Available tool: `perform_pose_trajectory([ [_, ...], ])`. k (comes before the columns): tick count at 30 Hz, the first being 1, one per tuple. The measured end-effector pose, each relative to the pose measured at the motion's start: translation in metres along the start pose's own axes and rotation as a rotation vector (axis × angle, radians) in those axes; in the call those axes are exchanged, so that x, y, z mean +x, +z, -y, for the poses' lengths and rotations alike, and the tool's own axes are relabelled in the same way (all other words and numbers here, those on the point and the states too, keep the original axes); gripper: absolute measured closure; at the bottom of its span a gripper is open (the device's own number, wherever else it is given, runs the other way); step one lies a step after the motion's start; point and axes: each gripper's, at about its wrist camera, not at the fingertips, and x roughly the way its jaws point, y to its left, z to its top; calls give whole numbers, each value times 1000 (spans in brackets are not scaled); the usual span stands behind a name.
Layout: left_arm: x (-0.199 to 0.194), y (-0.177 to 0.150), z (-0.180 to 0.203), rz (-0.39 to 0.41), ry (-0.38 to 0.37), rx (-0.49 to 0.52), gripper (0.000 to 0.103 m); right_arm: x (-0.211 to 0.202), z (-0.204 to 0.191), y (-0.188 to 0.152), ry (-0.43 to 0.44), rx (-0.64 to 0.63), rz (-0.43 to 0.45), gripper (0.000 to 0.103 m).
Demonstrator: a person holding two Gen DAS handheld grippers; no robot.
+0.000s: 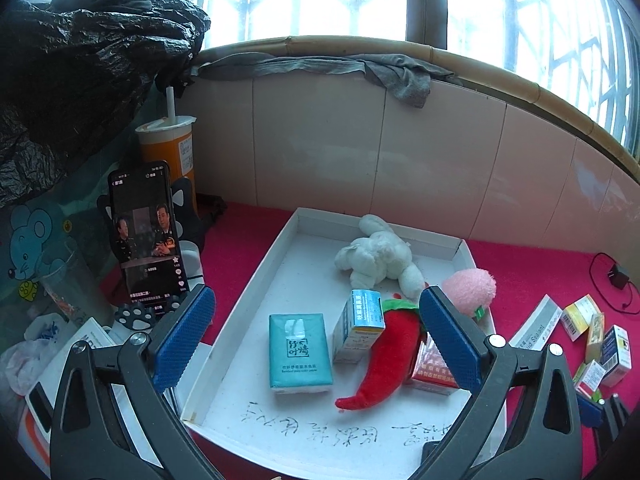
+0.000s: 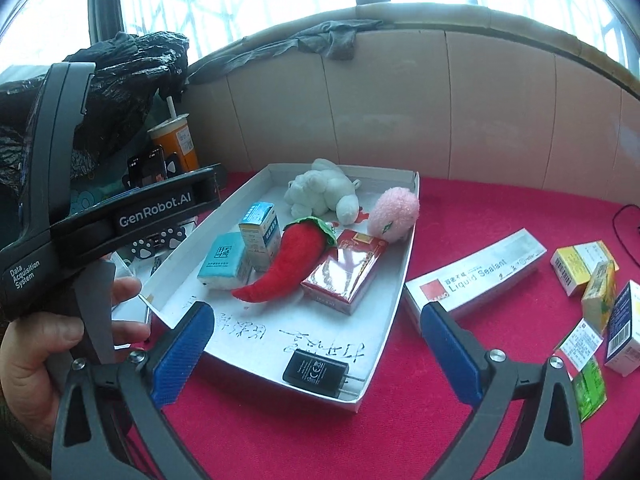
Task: Organize objects
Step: 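Lower the medicine box and charger into the tray and open both grippers, then move both grippers back toward the remaining boxes and green packet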
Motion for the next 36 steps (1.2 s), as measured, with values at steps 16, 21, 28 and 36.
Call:
perform_pose_trajectory([
  [16,-49,-19,21,19,-118,-61,0,-60,59,-18,-65,192,109,0],
  [21,-50,-22,29,5,-123,-39,0,-67,69,-21,-73,219,123,0],
  [28,-48,-31,52,-29,-165,24,0,-69,85,-28,-83,248,113,0],
  [36,-37,-60,104,-162,-332,198,0,-88,146,-49,-135,318,99,0],
])
